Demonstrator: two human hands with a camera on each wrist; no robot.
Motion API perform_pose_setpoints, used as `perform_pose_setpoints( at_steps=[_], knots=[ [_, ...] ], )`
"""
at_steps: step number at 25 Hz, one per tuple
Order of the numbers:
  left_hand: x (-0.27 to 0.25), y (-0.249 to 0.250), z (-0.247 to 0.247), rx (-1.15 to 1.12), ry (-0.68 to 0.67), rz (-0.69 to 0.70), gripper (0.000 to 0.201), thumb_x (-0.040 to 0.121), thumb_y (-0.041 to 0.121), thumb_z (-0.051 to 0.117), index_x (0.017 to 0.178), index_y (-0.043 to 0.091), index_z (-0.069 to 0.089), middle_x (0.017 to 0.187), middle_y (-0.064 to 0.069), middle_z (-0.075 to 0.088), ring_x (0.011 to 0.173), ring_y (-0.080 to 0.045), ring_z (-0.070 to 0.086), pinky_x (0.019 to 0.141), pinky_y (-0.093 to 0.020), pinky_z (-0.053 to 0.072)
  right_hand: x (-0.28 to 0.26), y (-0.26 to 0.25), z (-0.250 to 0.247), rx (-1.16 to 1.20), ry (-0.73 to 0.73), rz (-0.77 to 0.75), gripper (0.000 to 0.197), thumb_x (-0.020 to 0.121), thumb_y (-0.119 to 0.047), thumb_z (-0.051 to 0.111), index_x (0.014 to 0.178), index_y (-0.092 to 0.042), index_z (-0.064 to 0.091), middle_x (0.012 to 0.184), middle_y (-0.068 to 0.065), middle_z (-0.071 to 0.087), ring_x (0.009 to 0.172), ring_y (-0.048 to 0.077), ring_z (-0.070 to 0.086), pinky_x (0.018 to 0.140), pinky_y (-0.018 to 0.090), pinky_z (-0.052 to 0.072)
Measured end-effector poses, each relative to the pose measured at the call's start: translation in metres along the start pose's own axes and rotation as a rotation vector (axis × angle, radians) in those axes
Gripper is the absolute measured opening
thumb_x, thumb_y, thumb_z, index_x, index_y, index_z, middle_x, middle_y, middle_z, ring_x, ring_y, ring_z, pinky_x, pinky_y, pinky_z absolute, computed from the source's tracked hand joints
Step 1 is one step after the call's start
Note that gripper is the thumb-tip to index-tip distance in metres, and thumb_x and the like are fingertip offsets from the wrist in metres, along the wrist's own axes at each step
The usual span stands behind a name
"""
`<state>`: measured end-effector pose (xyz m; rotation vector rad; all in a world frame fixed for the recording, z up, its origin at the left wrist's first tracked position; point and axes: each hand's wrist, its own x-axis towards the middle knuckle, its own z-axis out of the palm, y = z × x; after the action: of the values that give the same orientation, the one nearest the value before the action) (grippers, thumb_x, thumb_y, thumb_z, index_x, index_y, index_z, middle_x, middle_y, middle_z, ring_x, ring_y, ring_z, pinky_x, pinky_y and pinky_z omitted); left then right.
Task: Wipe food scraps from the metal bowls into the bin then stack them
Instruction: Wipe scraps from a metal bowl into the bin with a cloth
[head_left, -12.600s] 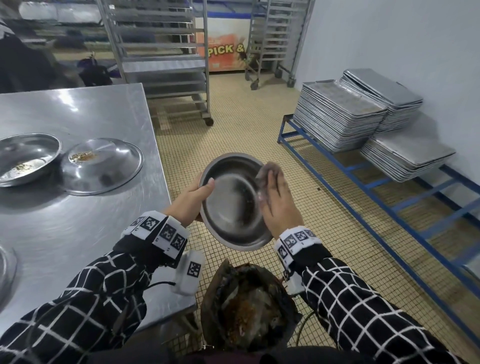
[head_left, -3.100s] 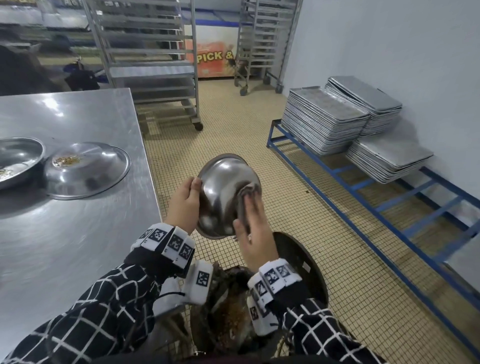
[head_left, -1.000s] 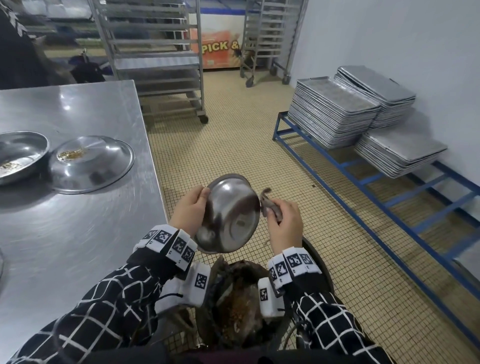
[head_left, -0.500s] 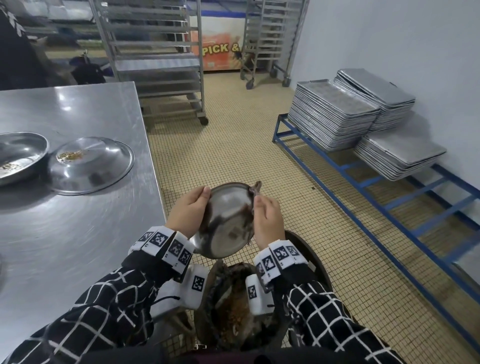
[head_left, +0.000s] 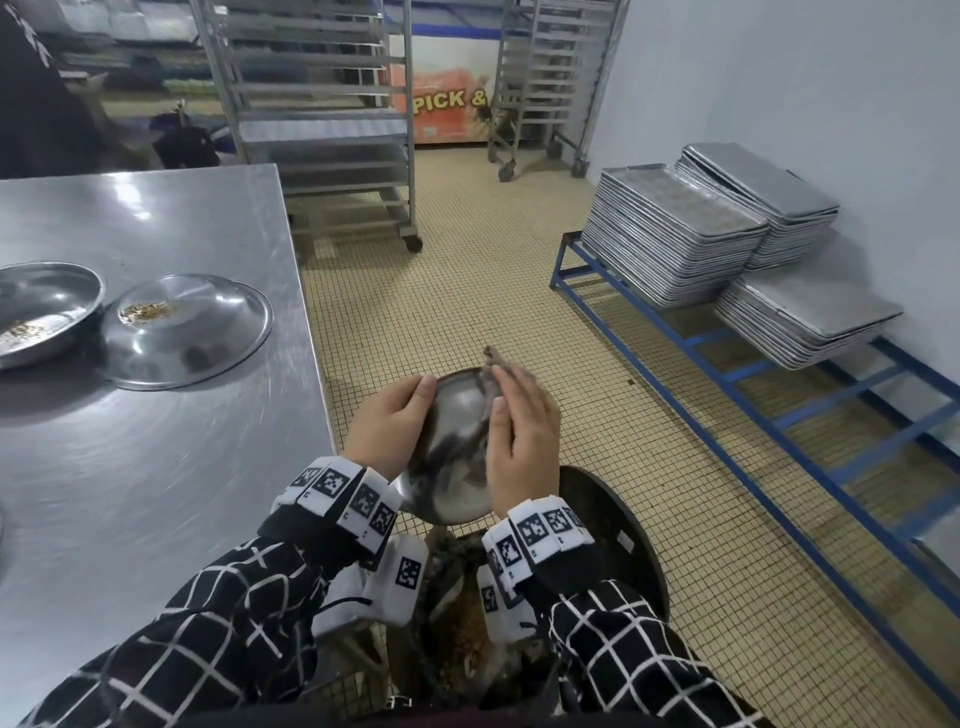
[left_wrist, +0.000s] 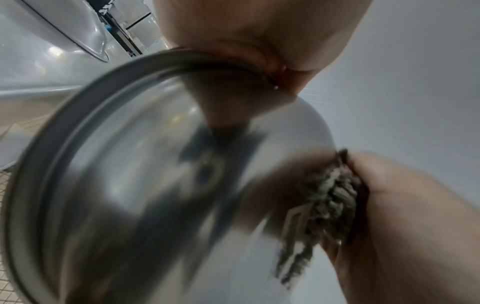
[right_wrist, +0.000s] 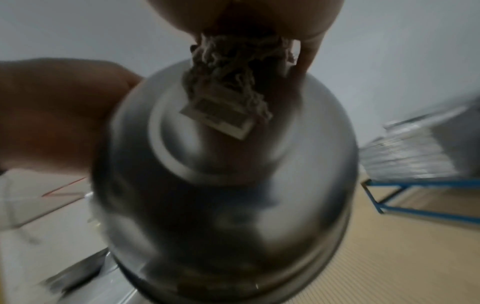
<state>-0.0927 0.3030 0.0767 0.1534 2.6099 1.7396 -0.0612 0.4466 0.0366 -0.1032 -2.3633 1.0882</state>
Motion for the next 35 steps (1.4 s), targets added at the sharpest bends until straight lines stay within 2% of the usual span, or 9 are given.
perform_pose_setpoints(
  at_steps=[4, 7, 10, 15, 20, 25, 29, 31, 35],
  knots=[
    [0.002, -0.007, -0.008, 0.02, -0.004, 0.001, 0.033, 0.095, 0.043, 0.049, 0.075, 0.02, 0.061, 0.067, 0.001, 0.061, 0.066, -0.017, 0.058, 0.067, -0.029, 0.047, -0.009, 0.031, -0.006, 0.366, -0.054, 0.567, 0.044, 0.1, -0.044, 0.024, 0.134, -0.027, 0.046, 0.135, -0.002, 0.049, 0.125, 0.018, 0.046, 0.105, 0.043, 0.041],
    [0.005, -0.015, -0.009, -0.064, -0.036, -0.027, 0.029, 0.094, 0.04, 0.051, 0.078, 0.018, 0.062, 0.07, 0.003, 0.062, 0.067, -0.014, 0.059, 0.066, -0.024, 0.045, -0.013, 0.04, -0.015, 0.515, -0.082, 0.709, 0.033, 0.101, -0.039, 0.03, 0.103, -0.019, 0.057, 0.104, 0.0, 0.06, 0.1, 0.019, 0.056, 0.093, 0.042, 0.047],
    [0.005, -0.031, -0.007, -0.119, -0.053, -0.041, 0.024, 0.096, 0.037, 0.049, 0.08, 0.022, 0.06, 0.074, 0.005, 0.06, 0.07, -0.013, 0.057, 0.07, -0.027, 0.044, -0.006, 0.04, -0.028, 0.454, -0.097, 0.63, 0.031, 0.099, -0.043, 0.034, 0.086, -0.024, 0.056, 0.084, -0.004, 0.06, 0.08, 0.013, 0.058, 0.078, 0.03, 0.048],
    [0.005, -0.047, -0.005, -0.042, -0.211, 0.001, 0.014, 0.099, 0.034, 0.044, 0.103, 0.032, 0.057, 0.097, 0.006, 0.062, 0.092, -0.016, 0.059, 0.083, -0.033, 0.047, 0.015, 0.038, -0.045, 0.113, -0.253, 0.295, 0.034, 0.098, -0.039, 0.035, 0.09, -0.014, 0.056, 0.074, -0.003, 0.055, 0.066, 0.009, 0.051, 0.06, 0.018, 0.04],
    [0.002, -0.037, 0.007, 0.032, -0.223, -0.006, 0.022, 0.099, 0.034, 0.045, 0.093, 0.023, 0.063, 0.089, 0.002, 0.065, 0.088, -0.017, 0.059, 0.085, -0.031, 0.046, 0.036, 0.031, -0.044, -0.1, -0.379, -0.006, 0.029, 0.1, -0.03, 0.039, 0.091, -0.008, 0.055, 0.08, -0.003, 0.053, 0.074, 0.012, 0.049, 0.064, 0.019, 0.035],
    [0.0, -0.029, 0.01, -0.03, -0.108, -0.049, 0.022, 0.099, 0.03, 0.046, 0.082, 0.034, 0.059, 0.088, 0.005, 0.065, 0.081, -0.008, 0.056, 0.075, -0.018, 0.041, 0.029, 0.01, -0.033, 0.065, -0.073, -0.055, 0.022, 0.097, -0.024, 0.045, 0.111, -0.008, 0.051, 0.103, -0.006, 0.05, 0.093, 0.009, 0.051, 0.079, 0.015, 0.044],
    [0.007, -0.026, 0.014, -0.143, -0.017, -0.07, 0.022, 0.098, 0.031, 0.048, 0.087, 0.029, 0.066, 0.092, -0.005, 0.07, 0.09, -0.022, 0.063, 0.086, -0.037, 0.05, 0.005, -0.006, -0.011, -0.143, -0.151, -0.261, 0.034, 0.096, -0.039, 0.04, 0.112, -0.013, 0.056, 0.119, 0.001, 0.05, 0.114, 0.015, 0.045, 0.097, 0.027, 0.039],
    [0.01, -0.023, 0.01, -0.17, -0.016, -0.098, 0.023, 0.098, 0.035, 0.048, 0.09, 0.027, 0.068, 0.09, -0.003, 0.071, 0.089, -0.023, 0.065, 0.086, -0.038, 0.051, 0.0, 0.006, -0.009, -0.157, -0.098, -0.2, 0.043, 0.097, -0.044, 0.033, 0.118, -0.014, 0.055, 0.126, 0.002, 0.048, 0.118, 0.016, 0.043, 0.096, 0.028, 0.04],
    [0.014, -0.031, -0.001, -0.243, 0.029, -0.13, 0.03, 0.097, 0.041, 0.046, 0.087, 0.026, 0.07, 0.086, -0.004, 0.071, 0.089, -0.025, 0.065, 0.088, -0.04, 0.05, 0.001, 0.026, -0.018, 0.105, -0.082, 0.317, 0.04, 0.1, -0.039, 0.031, 0.124, -0.015, 0.052, 0.115, -0.004, 0.049, 0.103, 0.005, 0.049, 0.093, 0.038, 0.05]
  ],
)
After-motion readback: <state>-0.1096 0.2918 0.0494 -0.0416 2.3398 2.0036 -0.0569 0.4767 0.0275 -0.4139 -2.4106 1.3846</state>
